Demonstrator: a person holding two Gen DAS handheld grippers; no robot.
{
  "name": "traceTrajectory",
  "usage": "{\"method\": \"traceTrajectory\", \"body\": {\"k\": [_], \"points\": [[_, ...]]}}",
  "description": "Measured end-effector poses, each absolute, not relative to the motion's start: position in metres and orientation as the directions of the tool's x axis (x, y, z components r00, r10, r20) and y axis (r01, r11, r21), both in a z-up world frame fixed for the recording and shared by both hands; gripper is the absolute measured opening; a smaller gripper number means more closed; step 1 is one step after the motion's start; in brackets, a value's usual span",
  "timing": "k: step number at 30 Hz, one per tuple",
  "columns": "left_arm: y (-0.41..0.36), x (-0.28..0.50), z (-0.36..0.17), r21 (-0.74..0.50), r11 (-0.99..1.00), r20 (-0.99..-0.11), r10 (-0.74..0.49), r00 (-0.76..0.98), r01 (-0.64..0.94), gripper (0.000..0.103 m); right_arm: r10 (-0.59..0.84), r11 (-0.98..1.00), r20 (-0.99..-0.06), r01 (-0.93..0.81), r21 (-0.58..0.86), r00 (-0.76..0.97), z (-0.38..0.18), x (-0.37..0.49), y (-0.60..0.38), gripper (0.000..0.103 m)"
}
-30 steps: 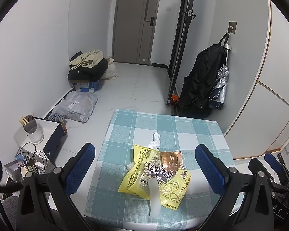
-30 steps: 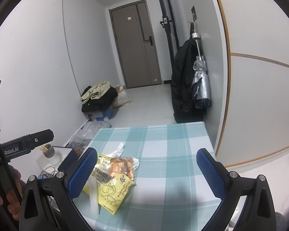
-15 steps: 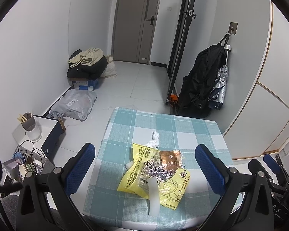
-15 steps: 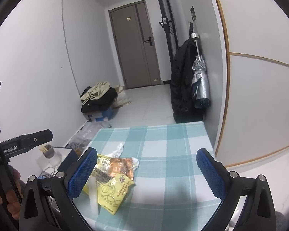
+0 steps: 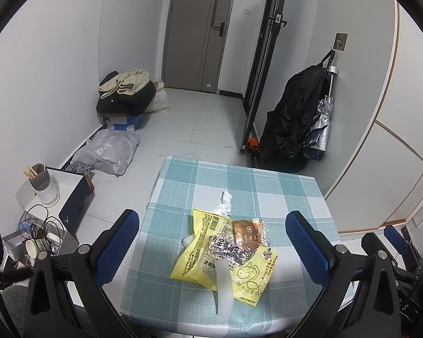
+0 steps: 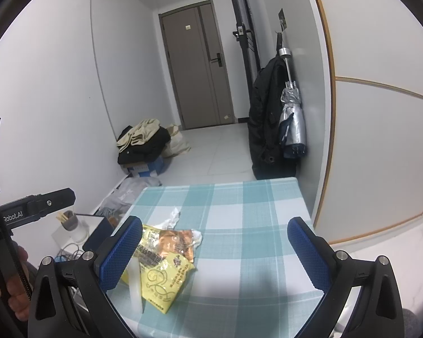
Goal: Collect trash
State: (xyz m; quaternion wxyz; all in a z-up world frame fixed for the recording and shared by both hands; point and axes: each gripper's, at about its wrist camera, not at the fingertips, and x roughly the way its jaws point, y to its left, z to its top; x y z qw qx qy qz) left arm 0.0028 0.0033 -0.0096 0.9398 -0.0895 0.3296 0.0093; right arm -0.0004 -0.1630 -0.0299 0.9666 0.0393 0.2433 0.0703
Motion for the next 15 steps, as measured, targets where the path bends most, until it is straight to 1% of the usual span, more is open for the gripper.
{"method": "traceTrajectory", "body": {"k": [15], "points": [[0.0093, 0.0051, -0.0131, -0.182, 0.981, -0.626, -0.060, 0.777, -0.070, 0.102, 0.147, 0.988, -0.466, -0.111, 0.104, 0.872, -0.0290, 0.0016, -0.1640, 0.103]]}}
